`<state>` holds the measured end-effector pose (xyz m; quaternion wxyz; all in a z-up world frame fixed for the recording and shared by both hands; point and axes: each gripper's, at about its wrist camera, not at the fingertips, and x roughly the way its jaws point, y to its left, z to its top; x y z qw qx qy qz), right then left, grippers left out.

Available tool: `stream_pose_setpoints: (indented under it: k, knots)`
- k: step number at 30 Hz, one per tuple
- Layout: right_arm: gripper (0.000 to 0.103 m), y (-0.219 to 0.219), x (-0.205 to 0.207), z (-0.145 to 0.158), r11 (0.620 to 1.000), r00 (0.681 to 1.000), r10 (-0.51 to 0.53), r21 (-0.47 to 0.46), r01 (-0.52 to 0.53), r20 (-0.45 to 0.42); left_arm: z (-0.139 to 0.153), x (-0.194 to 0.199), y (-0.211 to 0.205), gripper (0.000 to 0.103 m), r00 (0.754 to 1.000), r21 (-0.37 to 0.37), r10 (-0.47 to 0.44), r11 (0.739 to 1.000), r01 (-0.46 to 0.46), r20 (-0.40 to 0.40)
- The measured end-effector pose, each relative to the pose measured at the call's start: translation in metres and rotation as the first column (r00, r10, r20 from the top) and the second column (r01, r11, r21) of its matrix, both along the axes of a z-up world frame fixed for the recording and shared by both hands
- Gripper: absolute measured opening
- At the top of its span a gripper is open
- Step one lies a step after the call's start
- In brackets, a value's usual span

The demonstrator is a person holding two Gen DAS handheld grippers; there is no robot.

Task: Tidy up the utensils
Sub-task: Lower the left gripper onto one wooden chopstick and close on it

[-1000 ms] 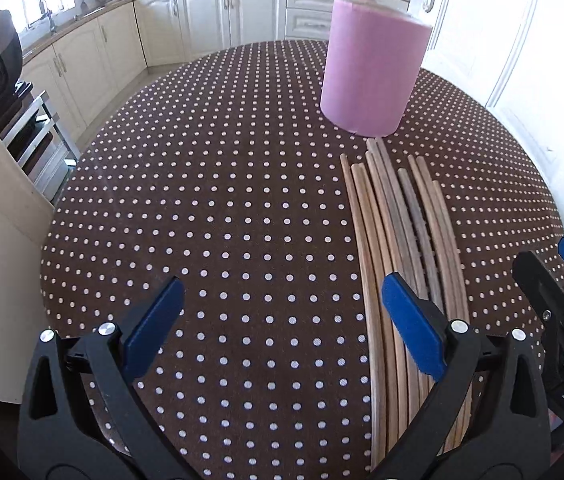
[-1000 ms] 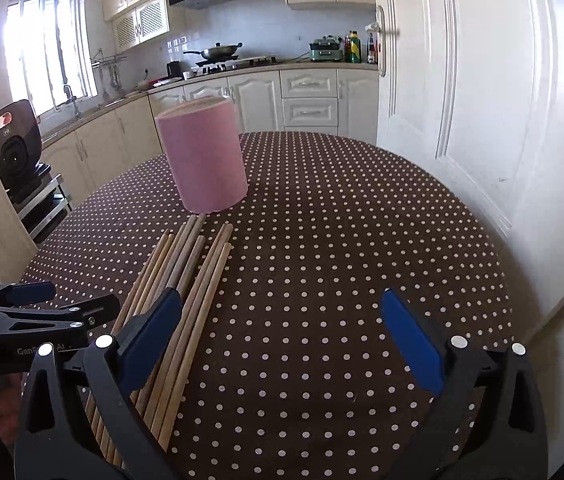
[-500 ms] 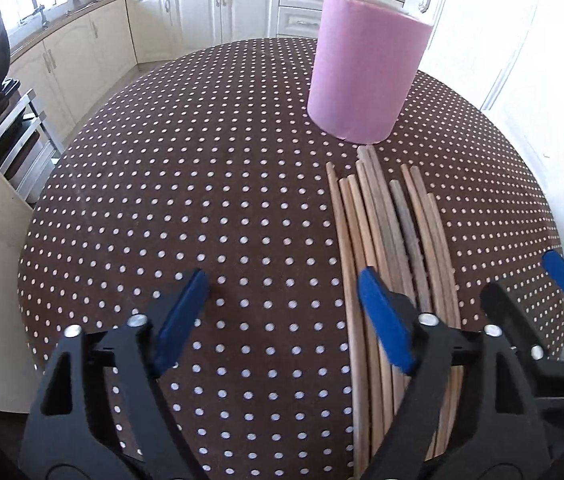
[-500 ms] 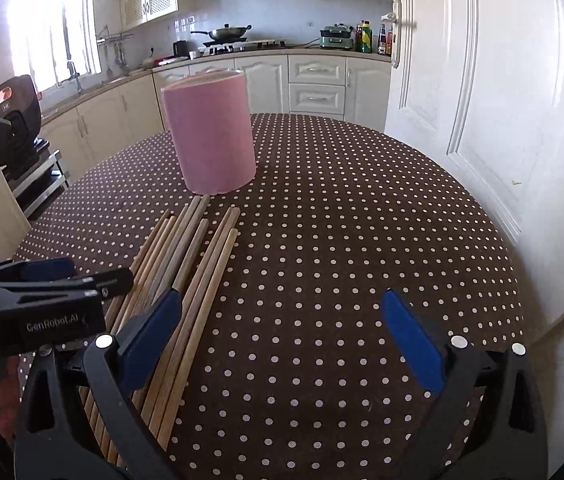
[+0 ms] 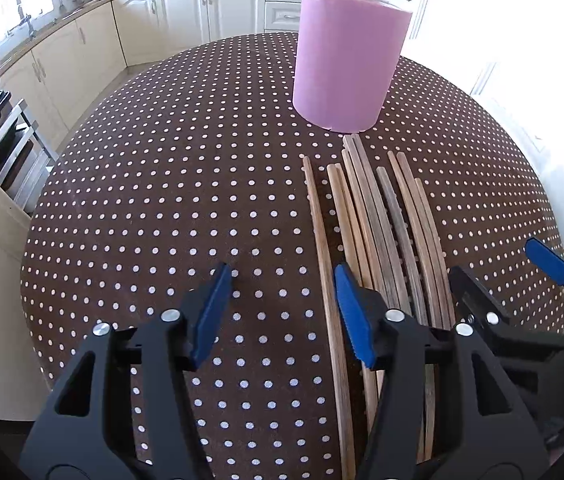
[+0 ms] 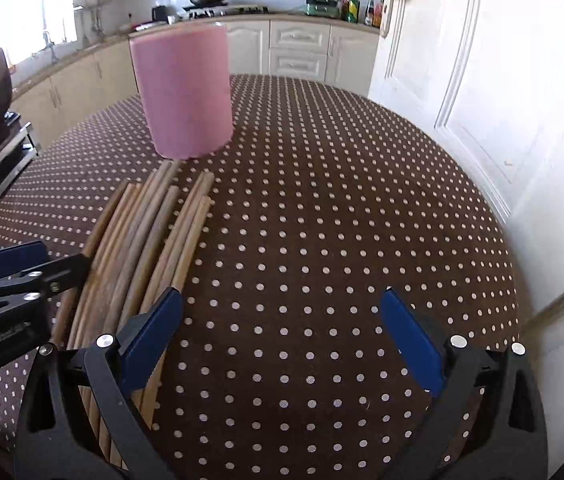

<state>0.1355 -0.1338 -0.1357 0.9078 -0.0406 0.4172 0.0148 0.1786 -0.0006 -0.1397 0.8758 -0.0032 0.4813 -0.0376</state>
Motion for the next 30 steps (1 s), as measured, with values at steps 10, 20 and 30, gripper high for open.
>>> stream_pose_setpoints:
  k: [10, 20, 30]
  knots:
    - [0.095, 0.007, -0.007, 0.004, 1.0, 0.999, 0.015, -0.015, -0.014, 0.039, -0.001, -0.02, 0.015, 0.033, 0.999, -0.014, -0.015, 1.0, 0.016, 0.033]
    - [0.055, 0.004, -0.011, 0.002, 1.0, 1.0, 0.001, 0.0, -0.001, 0.027, -0.002, -0.028, 0.046, 0.009, 0.997, -0.119, -0.04, 0.992, 0.047, 0.063]
    - [0.056, 0.007, -0.01, 0.007, 0.998, 0.999, 0.04, 0.05, -0.041, 0.009, -0.001, -0.044, 0.051, 0.008, 0.997, -0.086, -0.042, 0.995, 0.047, 0.066]
